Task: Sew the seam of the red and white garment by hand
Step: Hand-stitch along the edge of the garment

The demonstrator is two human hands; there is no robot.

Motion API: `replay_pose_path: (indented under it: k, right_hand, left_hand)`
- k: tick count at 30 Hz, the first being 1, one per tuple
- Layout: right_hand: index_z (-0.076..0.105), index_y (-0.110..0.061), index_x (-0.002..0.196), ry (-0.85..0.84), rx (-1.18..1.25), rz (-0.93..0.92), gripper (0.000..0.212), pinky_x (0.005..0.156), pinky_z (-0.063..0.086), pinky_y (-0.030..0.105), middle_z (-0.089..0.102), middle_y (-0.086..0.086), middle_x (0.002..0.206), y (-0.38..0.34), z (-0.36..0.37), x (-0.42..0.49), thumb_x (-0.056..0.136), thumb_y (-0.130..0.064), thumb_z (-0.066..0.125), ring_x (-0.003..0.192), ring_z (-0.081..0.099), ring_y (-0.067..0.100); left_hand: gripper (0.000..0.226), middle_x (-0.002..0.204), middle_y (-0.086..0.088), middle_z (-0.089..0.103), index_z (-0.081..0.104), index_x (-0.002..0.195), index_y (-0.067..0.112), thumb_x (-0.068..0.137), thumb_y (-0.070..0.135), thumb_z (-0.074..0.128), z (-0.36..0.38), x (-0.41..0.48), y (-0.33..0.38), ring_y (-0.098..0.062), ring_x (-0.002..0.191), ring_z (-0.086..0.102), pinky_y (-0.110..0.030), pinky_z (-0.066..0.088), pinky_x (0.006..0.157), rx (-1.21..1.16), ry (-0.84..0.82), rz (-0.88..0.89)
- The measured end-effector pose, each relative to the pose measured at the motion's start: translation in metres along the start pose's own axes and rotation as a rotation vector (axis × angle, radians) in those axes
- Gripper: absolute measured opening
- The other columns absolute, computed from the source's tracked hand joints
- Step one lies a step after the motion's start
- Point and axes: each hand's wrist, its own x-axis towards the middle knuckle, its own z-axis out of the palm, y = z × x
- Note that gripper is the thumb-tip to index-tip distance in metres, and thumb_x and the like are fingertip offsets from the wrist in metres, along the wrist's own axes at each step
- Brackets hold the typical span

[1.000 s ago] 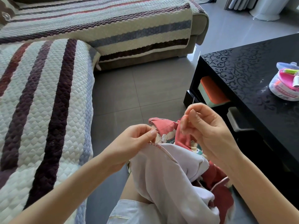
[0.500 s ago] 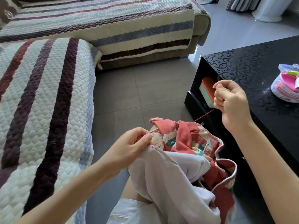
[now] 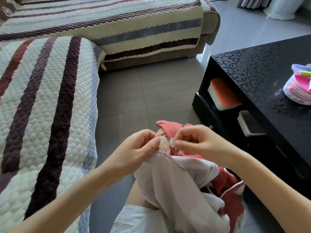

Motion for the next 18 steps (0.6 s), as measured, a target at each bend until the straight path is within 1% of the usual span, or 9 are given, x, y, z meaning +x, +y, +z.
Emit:
replay_pose_path:
  k: [2, 4, 6, 8, 9, 12, 14, 16, 18]
  right_hand:
    - [0.064, -0.004, 0.074, 0.023, 0.077, -0.022, 0.01, 0.053, 0.039, 0.01, 0.058, -0.006, 0.058, -0.013, -0.006, -0.003, 0.082, -0.01, 0.065, 0.053, 0.05, -0.001]
    - [0.064, -0.002, 0.073, 0.036, 0.101, -0.057, 0.012, 0.051, 0.038, 0.008, 0.058, -0.001, 0.059, -0.025, -0.008, -0.003, 0.078, -0.012, 0.065, 0.05, 0.048, -0.001]
    - [0.063, 0.002, 0.075, 0.054, 0.102, -0.073, 0.01, 0.048, 0.039, 0.007, 0.057, 0.008, 0.061, -0.033, -0.008, -0.004, 0.081, -0.006, 0.064, 0.046, 0.048, -0.002]
    - [0.062, 0.003, 0.077, 0.073, 0.112, -0.07, 0.008, 0.046, 0.039, 0.005, 0.057, -0.001, 0.054, -0.035, -0.01, -0.002, 0.084, 0.005, 0.06, 0.043, 0.051, -0.004]
    - [0.062, 0.001, 0.076, 0.074, 0.109, -0.077, 0.01, 0.047, 0.04, 0.005, 0.058, -0.007, 0.052, -0.036, -0.011, -0.002, 0.084, 0.006, 0.06, 0.045, 0.054, -0.004]
    - [0.064, -0.004, 0.071, 0.085, 0.096, -0.098, 0.01, 0.052, 0.041, 0.007, 0.063, -0.004, 0.058, -0.037, -0.013, 0.0, 0.079, -0.01, 0.068, 0.051, 0.056, -0.001]
    - [0.066, -0.01, 0.066, 0.11, 0.109, -0.092, 0.014, 0.052, 0.037, 0.01, 0.061, -0.003, 0.057, -0.035, -0.018, 0.002, 0.077, -0.013, 0.073, 0.051, 0.052, 0.002]
    - [0.066, -0.015, 0.062, 0.16, 0.131, -0.073, 0.011, 0.05, 0.028, 0.016, 0.055, -0.004, 0.055, -0.033, -0.024, 0.004, 0.072, -0.014, 0.069, 0.051, 0.042, 0.007]
    - [0.066, -0.015, 0.06, 0.242, 0.149, -0.061, 0.011, 0.047, 0.026, 0.015, 0.051, -0.004, 0.054, -0.03, -0.028, 0.007, 0.07, -0.013, 0.068, 0.05, 0.036, 0.007]
  left_hand:
    - [0.018, 0.07, 0.009, 0.061, 0.058, 0.08, 0.014, 0.095, 0.021, 0.053, -0.001, -0.001, 0.001, -0.001, 0.064, 0.051, -0.011, 0.039, 0.059, -0.029, -0.03, -0.003]
    - [0.01, 0.073, 0.005, 0.062, 0.056, 0.086, 0.011, 0.091, 0.019, 0.059, -0.003, -0.002, 0.002, -0.003, 0.066, 0.054, -0.012, 0.041, 0.061, -0.138, -0.09, -0.02]
    - [0.025, 0.077, -0.002, 0.064, 0.052, 0.092, 0.01, 0.075, 0.018, 0.069, -0.007, -0.003, 0.003, -0.009, 0.068, 0.056, -0.015, 0.044, 0.062, -0.215, -0.136, -0.053]
    - [0.044, 0.079, -0.005, 0.067, 0.05, 0.095, 0.012, 0.062, 0.014, 0.079, -0.009, -0.004, 0.003, -0.013, 0.069, 0.059, -0.017, 0.047, 0.062, -0.182, -0.153, -0.068]
    - [0.047, 0.079, -0.005, 0.068, 0.05, 0.095, 0.013, 0.059, 0.011, 0.081, -0.01, -0.004, 0.003, -0.014, 0.069, 0.06, -0.018, 0.048, 0.063, -0.145, -0.142, -0.067]
    - [0.047, 0.074, -0.006, 0.068, 0.05, 0.094, 0.013, 0.059, 0.009, 0.081, -0.008, -0.005, 0.003, -0.012, 0.065, 0.06, -0.017, 0.048, 0.061, -0.104, -0.092, -0.061]
    - [0.045, 0.073, -0.007, 0.069, 0.049, 0.092, 0.012, 0.059, 0.006, 0.079, -0.007, -0.006, 0.003, -0.012, 0.064, 0.061, -0.017, 0.048, 0.061, -0.108, -0.07, -0.059]
    - [0.044, 0.073, -0.009, 0.07, 0.049, 0.089, 0.013, 0.058, 0.005, 0.079, -0.007, -0.006, 0.003, -0.012, 0.064, 0.062, -0.018, 0.048, 0.061, -0.127, -0.056, -0.062]
    - [0.043, 0.074, -0.012, 0.07, 0.049, 0.085, 0.014, 0.057, 0.003, 0.08, -0.008, -0.006, 0.003, -0.013, 0.064, 0.062, -0.018, 0.048, 0.061, -0.144, -0.038, -0.06]
